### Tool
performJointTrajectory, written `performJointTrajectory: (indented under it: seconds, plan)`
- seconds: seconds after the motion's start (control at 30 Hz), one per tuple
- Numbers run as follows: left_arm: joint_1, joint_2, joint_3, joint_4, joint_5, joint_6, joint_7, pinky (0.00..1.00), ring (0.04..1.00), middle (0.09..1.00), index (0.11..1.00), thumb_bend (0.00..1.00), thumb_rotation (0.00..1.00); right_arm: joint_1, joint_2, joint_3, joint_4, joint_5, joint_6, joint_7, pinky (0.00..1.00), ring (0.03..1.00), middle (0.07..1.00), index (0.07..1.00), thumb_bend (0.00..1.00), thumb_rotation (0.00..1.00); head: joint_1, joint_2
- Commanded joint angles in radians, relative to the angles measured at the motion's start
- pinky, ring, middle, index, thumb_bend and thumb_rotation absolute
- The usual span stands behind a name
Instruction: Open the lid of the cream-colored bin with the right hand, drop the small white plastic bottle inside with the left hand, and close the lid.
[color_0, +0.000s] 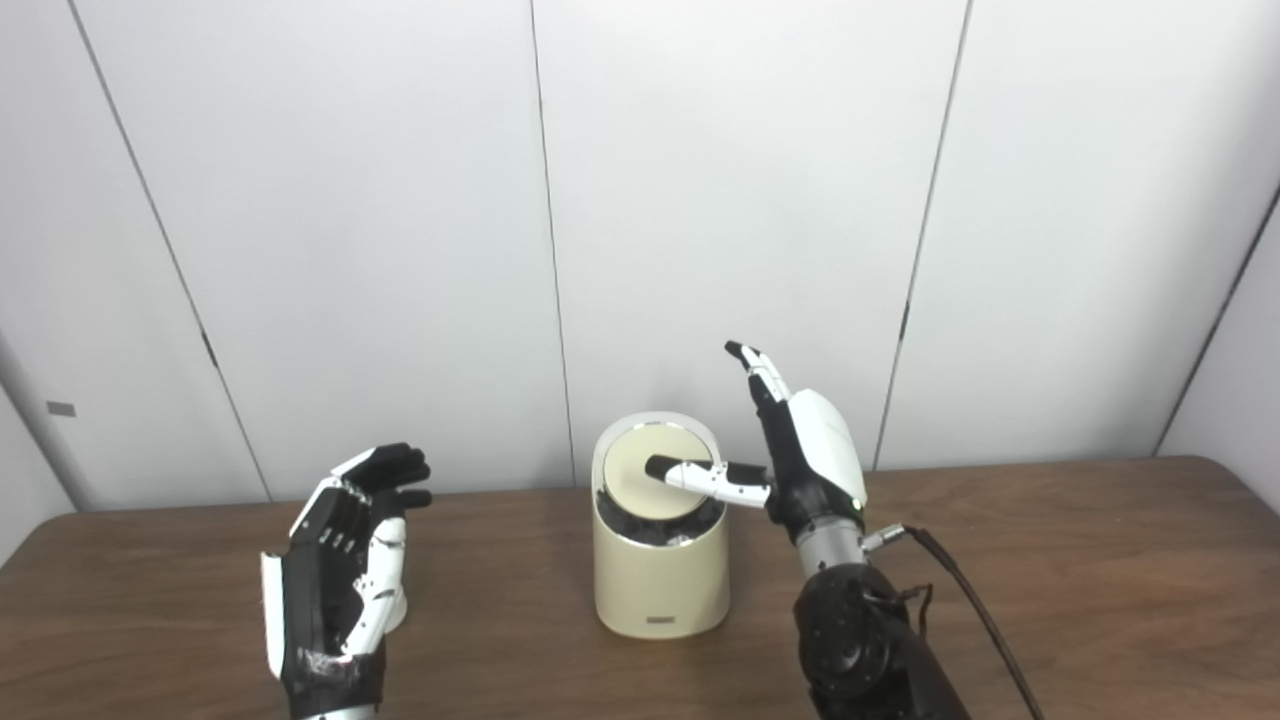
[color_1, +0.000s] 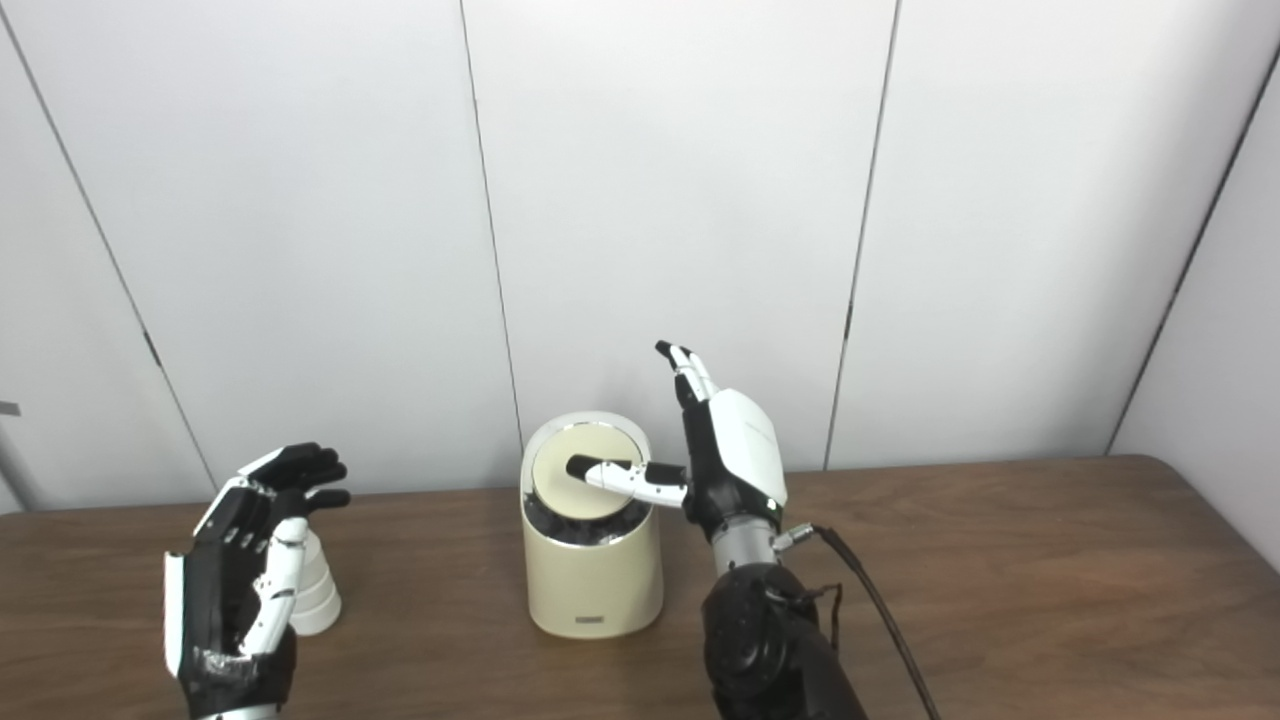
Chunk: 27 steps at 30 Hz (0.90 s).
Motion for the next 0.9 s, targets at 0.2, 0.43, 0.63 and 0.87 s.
performJointTrajectory:
  seconds: [0.2, 0.43, 0.63, 0.87]
  plan:
    - [-0.041, -0.004, -0.005, -0.045, -0.002, -0.02, 0.0, 0.59, 0.673, 0.681, 0.67, 0.28, 0.42, -0.037, -0.003, 0.017, -0.009, -0.03, 0.01, -0.016, 0.89, 0.953, 0.981, 0.941, 0.97, 0.49, 0.0, 0.001]
    - [-0.04, -0.001, -0.004, -0.046, -0.006, -0.022, -0.001, 0.59, 0.671, 0.68, 0.668, 0.28, 0.41, -0.025, -0.005, 0.017, 0.009, -0.027, 0.008, -0.02, 0.87, 0.944, 0.968, 0.929, 0.93, 0.44, -0.002, -0.003]
    - [-0.04, 0.002, -0.003, -0.043, -0.003, -0.025, -0.001, 0.59, 0.671, 0.678, 0.67, 0.28, 0.43, -0.023, -0.01, 0.02, 0.016, -0.033, 0.003, -0.029, 0.86, 0.934, 0.962, 0.927, 0.9, 0.32, -0.003, -0.005]
    - [-0.038, 0.0, -0.004, -0.041, 0.004, -0.025, 0.002, 0.59, 0.67, 0.675, 0.669, 0.29, 0.43, -0.016, -0.017, 0.027, 0.01, -0.032, 0.004, -0.035, 0.84, 0.92, 0.952, 0.915, 0.91, 0.17, 0.002, -0.006]
